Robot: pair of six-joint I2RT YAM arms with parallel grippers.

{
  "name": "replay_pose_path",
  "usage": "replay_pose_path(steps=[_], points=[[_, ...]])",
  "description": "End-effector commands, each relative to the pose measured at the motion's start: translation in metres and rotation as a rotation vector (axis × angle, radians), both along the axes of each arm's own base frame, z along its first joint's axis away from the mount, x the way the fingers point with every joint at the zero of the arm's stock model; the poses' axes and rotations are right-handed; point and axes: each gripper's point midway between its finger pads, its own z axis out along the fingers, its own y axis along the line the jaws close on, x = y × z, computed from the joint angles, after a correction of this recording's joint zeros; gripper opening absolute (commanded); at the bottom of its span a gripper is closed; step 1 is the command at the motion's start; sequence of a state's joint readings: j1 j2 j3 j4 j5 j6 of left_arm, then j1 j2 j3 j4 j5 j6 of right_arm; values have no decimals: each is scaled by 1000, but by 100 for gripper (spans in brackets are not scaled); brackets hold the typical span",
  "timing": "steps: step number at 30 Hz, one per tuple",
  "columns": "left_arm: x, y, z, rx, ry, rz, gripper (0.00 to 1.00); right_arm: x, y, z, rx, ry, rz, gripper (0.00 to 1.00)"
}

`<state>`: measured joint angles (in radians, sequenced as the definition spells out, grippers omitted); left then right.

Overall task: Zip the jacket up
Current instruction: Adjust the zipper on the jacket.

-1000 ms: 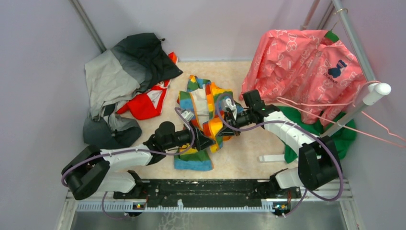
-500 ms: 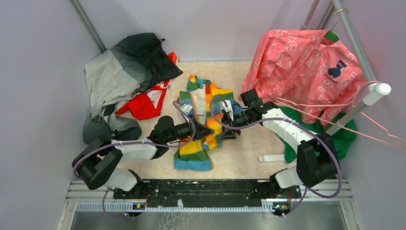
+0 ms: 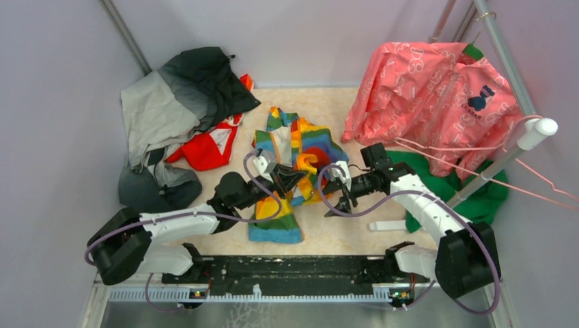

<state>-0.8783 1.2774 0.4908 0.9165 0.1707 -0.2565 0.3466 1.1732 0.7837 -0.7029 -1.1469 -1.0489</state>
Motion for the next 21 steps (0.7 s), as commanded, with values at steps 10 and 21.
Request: replay_pose_path(steps=[10, 21], points=[[10, 20, 99, 11, -643, 221, 0, 19, 32, 28, 240, 232, -64, 58], [-3, 25, 109, -91, -573, 178, 0, 31, 38, 32, 327, 507, -255, 53]])
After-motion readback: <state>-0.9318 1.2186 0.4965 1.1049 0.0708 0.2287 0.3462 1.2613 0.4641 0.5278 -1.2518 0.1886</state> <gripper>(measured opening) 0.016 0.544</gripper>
